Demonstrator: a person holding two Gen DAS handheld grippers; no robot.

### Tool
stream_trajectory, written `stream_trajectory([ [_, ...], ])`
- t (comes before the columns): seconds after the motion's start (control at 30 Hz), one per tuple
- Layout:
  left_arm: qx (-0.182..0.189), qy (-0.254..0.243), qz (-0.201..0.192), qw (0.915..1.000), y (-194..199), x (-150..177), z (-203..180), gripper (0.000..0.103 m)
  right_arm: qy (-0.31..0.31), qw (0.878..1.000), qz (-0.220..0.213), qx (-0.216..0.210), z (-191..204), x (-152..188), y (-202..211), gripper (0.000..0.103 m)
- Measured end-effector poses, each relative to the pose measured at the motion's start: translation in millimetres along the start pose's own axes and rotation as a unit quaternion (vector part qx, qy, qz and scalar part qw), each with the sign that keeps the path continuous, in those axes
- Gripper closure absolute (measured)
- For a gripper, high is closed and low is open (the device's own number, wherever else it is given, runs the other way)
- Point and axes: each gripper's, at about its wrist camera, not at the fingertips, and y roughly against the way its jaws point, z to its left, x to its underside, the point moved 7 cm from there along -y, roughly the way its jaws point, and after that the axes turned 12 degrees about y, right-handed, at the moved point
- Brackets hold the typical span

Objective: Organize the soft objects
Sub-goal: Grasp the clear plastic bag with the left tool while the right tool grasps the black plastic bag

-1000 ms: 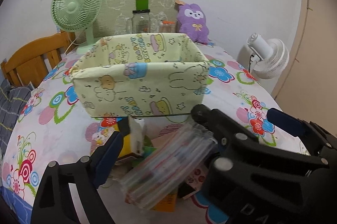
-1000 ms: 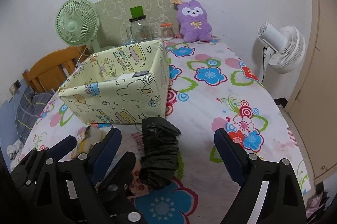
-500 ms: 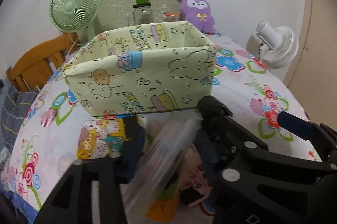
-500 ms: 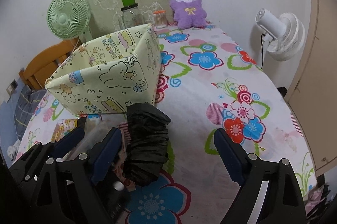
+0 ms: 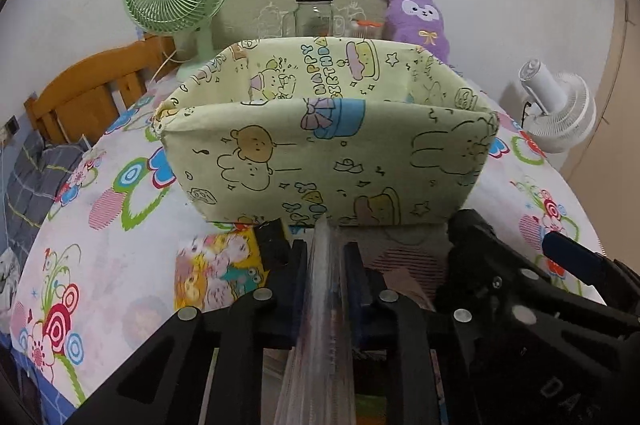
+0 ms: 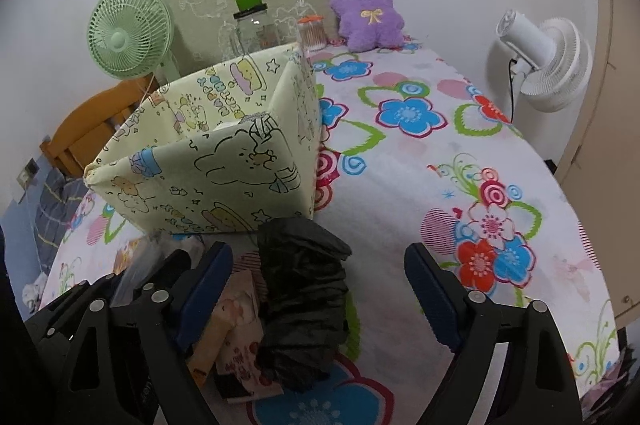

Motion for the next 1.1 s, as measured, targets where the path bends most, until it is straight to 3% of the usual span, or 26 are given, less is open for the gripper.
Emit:
stream_trajectory([
  [0.2,0.005,-0.006,0.003,1.0000,-5,1,-1,0.087,-0.007,1.000,0.022,-0.006,2,1,-19,0.034],
  [0.37,0.012,-0.005,0.010,0.9999,-7,1,-4,0.087,-0.015,1.000,0.023,-0.009,3,-1,-25,0.066],
  [0.47,0.010,-0.007,0.007,0.9999,-5,0,-5,0.088,-0.010,1.000,0.019,-0.006,4,-3,-22,0.075],
  [1.1,0.031,-0.001,-0.030,0.9991,39,-8,-7,0.089,0.008,1.000,-0.030,0.003,16,-14,29,0.076],
])
